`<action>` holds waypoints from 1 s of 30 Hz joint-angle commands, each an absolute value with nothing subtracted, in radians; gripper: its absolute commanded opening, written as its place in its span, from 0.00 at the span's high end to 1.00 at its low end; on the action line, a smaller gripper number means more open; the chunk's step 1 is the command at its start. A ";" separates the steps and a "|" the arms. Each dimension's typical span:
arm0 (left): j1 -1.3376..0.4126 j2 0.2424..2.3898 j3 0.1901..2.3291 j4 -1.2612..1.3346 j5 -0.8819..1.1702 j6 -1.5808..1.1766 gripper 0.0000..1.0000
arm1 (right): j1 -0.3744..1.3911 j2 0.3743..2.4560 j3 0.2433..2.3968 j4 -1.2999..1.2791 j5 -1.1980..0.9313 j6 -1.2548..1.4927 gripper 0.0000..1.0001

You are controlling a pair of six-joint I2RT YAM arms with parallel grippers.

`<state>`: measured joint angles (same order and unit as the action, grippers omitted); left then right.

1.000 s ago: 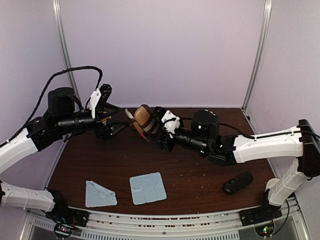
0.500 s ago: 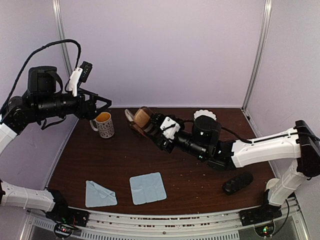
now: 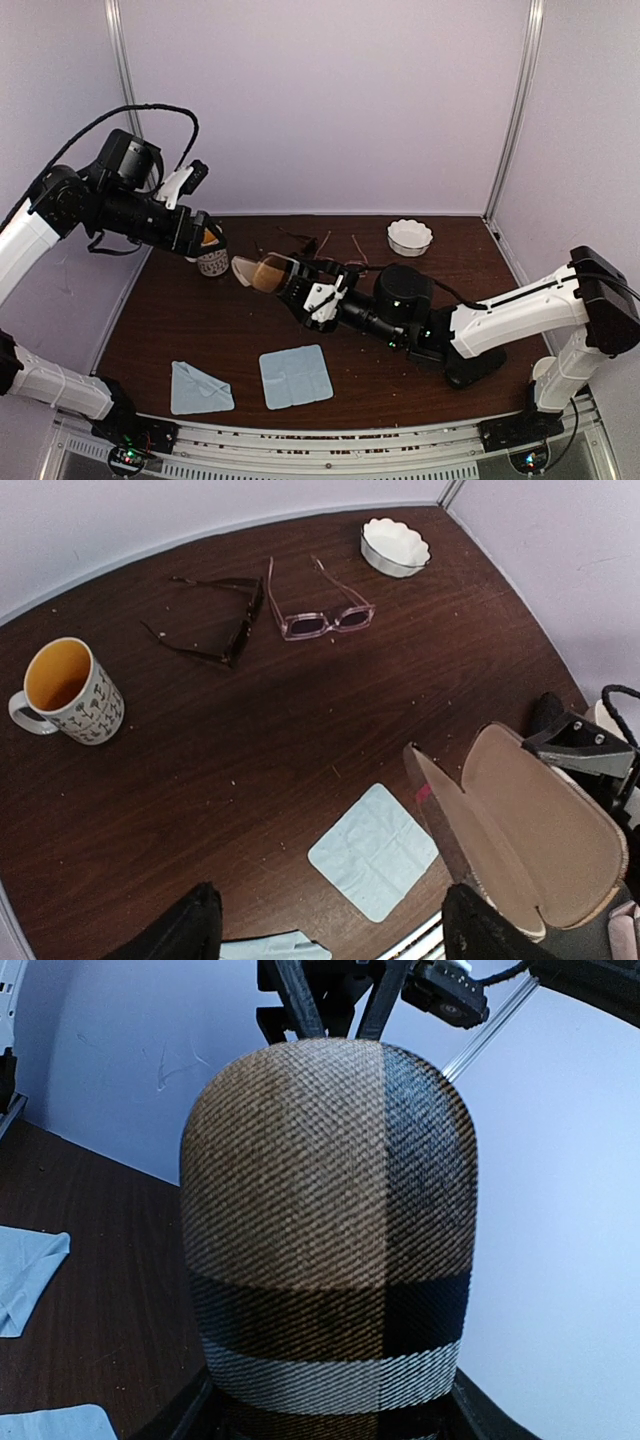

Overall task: Organize the sunglasses
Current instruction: Pick up the sunglasses case from the corner of the board.

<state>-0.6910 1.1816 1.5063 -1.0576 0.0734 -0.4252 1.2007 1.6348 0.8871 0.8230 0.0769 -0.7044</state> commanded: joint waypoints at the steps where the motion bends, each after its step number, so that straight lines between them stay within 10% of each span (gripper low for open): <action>1: -0.667 1.223 1.524 -1.089 0.193 -0.433 0.22 | 1.216 1.635 0.880 0.906 0.106 -0.754 0.96; 15: -0.667 1.286 1.494 -1.035 0.434 -0.473 0.26 | 1.250 1.657 0.895 0.903 0.154 -0.842 0.96; 30: -0.669 1.282 1.326 -0.905 0.582 -0.552 0.56 | 1.286 1.726 0.945 0.966 0.278 -0.947 0.97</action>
<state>-0.6693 1.2884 1.3460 -0.9836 0.5194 -0.5255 1.2762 1.7103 0.8989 0.8791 0.2188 -0.9173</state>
